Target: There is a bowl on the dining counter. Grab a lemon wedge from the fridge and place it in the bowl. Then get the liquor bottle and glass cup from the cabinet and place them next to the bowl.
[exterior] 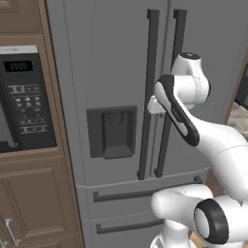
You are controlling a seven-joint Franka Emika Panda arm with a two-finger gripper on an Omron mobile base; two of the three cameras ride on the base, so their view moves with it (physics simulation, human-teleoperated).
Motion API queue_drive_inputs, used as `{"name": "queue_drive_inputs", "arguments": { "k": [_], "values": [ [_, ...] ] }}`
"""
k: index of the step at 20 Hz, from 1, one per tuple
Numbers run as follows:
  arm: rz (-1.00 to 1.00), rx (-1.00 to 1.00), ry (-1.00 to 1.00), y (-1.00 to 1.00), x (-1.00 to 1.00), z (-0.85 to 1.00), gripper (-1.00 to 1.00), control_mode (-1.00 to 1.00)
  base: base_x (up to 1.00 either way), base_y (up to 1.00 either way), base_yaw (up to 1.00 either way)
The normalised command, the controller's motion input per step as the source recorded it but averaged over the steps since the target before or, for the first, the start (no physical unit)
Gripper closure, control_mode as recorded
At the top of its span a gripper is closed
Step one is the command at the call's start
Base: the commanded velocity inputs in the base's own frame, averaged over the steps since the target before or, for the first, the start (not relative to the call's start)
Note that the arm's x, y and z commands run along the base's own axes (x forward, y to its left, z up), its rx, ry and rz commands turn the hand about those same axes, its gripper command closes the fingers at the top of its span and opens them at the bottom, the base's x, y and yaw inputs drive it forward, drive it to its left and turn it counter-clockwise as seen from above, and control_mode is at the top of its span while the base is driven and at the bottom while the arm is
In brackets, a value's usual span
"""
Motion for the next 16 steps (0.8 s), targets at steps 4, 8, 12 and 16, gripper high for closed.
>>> {"name": "queue_drive_inputs", "arguments": {
  "k": [4, 8, 12, 16],
  "values": [
    [0.0, 0.0, 0.0, 0.0, -0.07, -0.02, -1.0, -1.0, 0.0, 0.0, 0.0],
    [0.0, 0.0, -0.17, -0.01, -0.31, -0.18, -1.0, -1.0, 0.0, 0.0, 0.0],
    [0.0, -0.04, -0.28, 0.01, -0.35, -0.29, -1.0, -1.0, 0.0, 0.0, 0.0],
    [0.0, 0.0, -0.21, 0.01, -0.21, -0.27, -1.0, -1.0, 0.0, 0.0, 0.0]
  ]
}}
